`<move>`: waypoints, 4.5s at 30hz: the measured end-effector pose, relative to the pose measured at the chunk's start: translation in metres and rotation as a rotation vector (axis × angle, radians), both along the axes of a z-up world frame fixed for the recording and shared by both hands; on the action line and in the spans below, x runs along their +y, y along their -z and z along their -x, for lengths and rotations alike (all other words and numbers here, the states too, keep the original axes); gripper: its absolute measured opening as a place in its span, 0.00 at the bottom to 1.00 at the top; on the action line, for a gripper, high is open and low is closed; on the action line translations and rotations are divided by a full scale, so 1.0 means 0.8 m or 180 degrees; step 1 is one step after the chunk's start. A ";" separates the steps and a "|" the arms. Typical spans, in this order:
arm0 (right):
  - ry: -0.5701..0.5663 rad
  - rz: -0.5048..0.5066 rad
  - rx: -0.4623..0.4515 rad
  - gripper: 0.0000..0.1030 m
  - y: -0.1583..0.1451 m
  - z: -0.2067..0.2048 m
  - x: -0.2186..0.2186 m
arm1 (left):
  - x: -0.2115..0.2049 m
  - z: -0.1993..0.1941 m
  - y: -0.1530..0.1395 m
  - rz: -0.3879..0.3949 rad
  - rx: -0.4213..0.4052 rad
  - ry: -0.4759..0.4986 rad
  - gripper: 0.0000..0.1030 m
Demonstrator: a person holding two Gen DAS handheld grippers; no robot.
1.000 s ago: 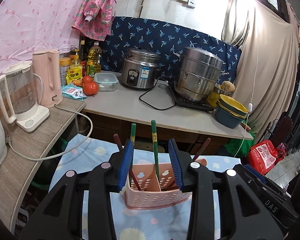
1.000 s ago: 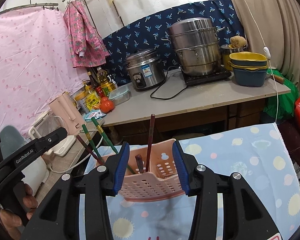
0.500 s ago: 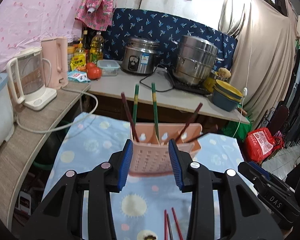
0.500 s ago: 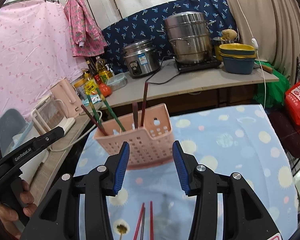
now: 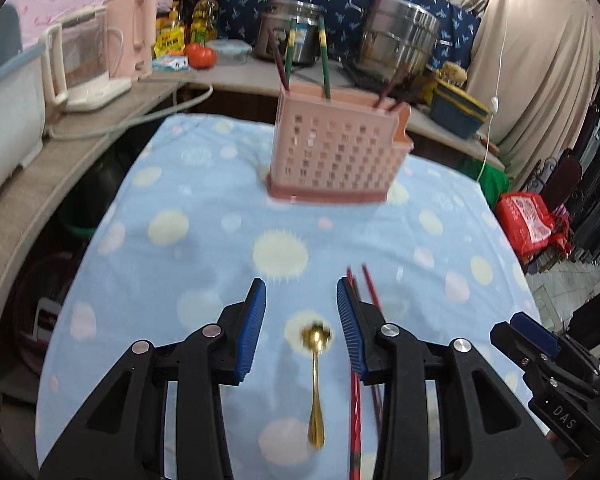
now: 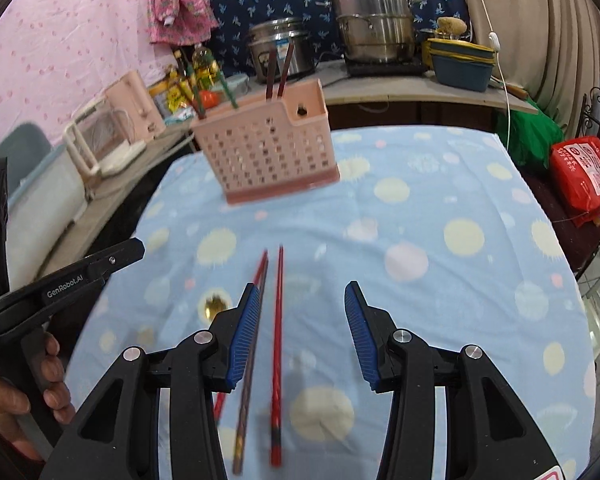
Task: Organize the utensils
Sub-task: 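Move both tools back down toward the remaining utensils on the cloth, then close the left tool on the gold spoon while the right tool grasps a red chopstick, then lift and carry the gold spoon and red chopstick over the basket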
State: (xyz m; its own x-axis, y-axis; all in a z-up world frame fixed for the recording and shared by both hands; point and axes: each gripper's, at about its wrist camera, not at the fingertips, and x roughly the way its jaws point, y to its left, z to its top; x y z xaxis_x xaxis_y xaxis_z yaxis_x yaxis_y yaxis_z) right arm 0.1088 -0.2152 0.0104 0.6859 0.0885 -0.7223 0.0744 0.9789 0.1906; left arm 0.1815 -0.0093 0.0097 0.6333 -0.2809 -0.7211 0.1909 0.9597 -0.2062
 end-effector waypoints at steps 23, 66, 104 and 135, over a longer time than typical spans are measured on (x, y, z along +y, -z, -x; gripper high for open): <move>-0.0205 -0.0007 0.0502 0.30 0.091 0.079 0.039 | -0.011 0.084 0.098 -0.0126 0.0513 0.0164 0.33; -0.0204 -0.0126 0.0311 0.07 0.064 0.087 0.033 | 0.003 0.086 0.046 0.0059 0.0231 0.0186 0.03; 0.0105 -0.0197 -0.0906 0.07 -0.151 0.022 -0.032 | 0.000 0.039 -0.099 -0.0148 -0.0358 0.0246 0.01; 0.0365 0.0125 -0.1510 0.07 -0.249 -0.248 -0.072 | -0.044 -0.227 -0.205 -0.0370 -0.0959 0.0026 0.01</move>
